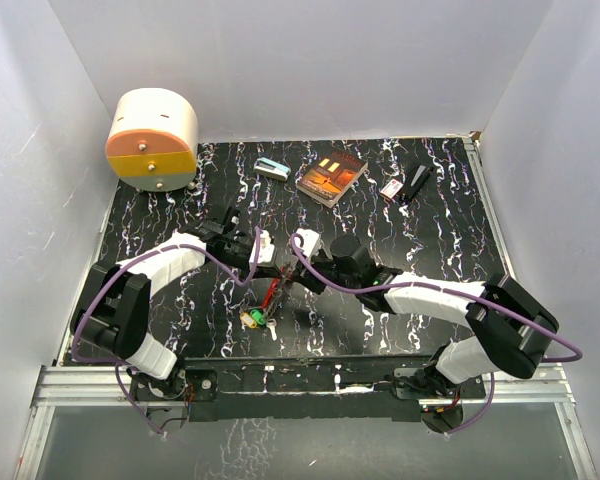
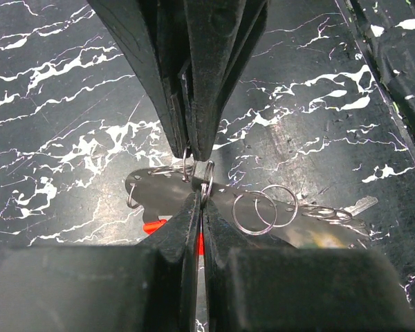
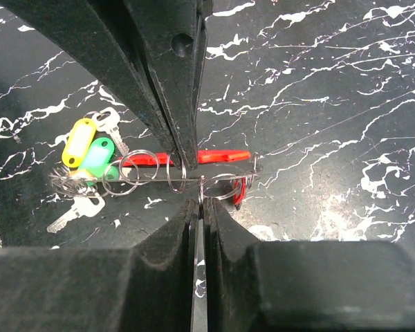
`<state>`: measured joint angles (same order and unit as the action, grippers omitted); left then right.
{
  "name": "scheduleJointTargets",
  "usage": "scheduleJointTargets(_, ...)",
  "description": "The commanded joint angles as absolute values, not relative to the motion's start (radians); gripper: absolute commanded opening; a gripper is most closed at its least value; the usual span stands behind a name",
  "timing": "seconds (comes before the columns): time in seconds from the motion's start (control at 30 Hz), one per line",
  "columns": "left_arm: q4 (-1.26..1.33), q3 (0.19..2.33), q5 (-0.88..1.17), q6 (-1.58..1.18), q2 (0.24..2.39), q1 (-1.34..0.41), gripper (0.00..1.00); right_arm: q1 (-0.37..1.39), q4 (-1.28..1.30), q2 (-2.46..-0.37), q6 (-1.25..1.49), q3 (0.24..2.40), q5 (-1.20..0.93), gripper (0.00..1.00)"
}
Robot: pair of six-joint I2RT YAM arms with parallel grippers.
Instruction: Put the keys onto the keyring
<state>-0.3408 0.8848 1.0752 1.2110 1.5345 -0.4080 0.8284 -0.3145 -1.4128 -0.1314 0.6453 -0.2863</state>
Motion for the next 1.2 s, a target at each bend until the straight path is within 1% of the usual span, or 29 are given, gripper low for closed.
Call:
scheduleJointTargets(0.0,-0.38,0.901,1.134,1.264,1.523,-0.405,0.0,0.825,-0.337,-1.394,-0.137,0.704,-0.253,0.1)
scheduleJointTargets(0.07,-0.39,0.905,1.15,1.269,1.522,-0.405,0.0,0.825,-0.337,-1.402,-0.123,0.707,-0.227,0.12)
scheduleJointTargets(0.1,-0.394,0.907,1.157,1.269,1.522,-0.405,0.0,0.825,-0.336,-1.406,-0.116,0.707,-0.207,0.18)
scheduleJointTargets(0.2,-0.396,0.91,1.174,1.248,1.525,-0.405,0.0,0.825,-0.336,-1.399,-0.112,0.697,-0.164,0.43)
scheduleJointTargets(0.23,-0.386,0.91,1.177,1.22,1.527,-0.405,0.0,0.825,-0.337,-1.385,-0.112,0.691,-0.156,0.46)
scheduleJointTargets(0.37,-0.309,0.905,1.2,1.095,1.535,-0.405,0.0,0.825,-0.365,-1.322,-0.113,0.646,-0.121,0.47)
scheduleJointTargets(0.47,-0.262,0.897,1.211,1.014,1.542,-0.405,0.0,0.825,-0.394,-1.266,-0.105,0.612,-0.123,0.45)
scheduleJointTargets(0.63,-0.216,0.888,1.212,0.94,1.541,-0.405,0.0,0.825,-0.392,-1.205,-0.09,0.594,-0.146,0.43)
scheduleJointTargets(0.73,-0.222,0.888,1.208,0.935,1.541,-0.405,0.0,0.825,-0.388,-1.185,-0.072,0.594,-0.191,0.39)
scheduleJointTargets(0.87,-0.217,0.886,1.207,0.929,1.54,-0.405,0.0,0.824,-0.388,-1.198,-0.037,0.608,-0.251,0.38)
scheduleJointTargets(1.17,-0.188,0.877,1.196,0.92,1.539,-0.405,0.0,0.825,-0.421,-1.256,-0.006,0.627,-0.298,0.38)
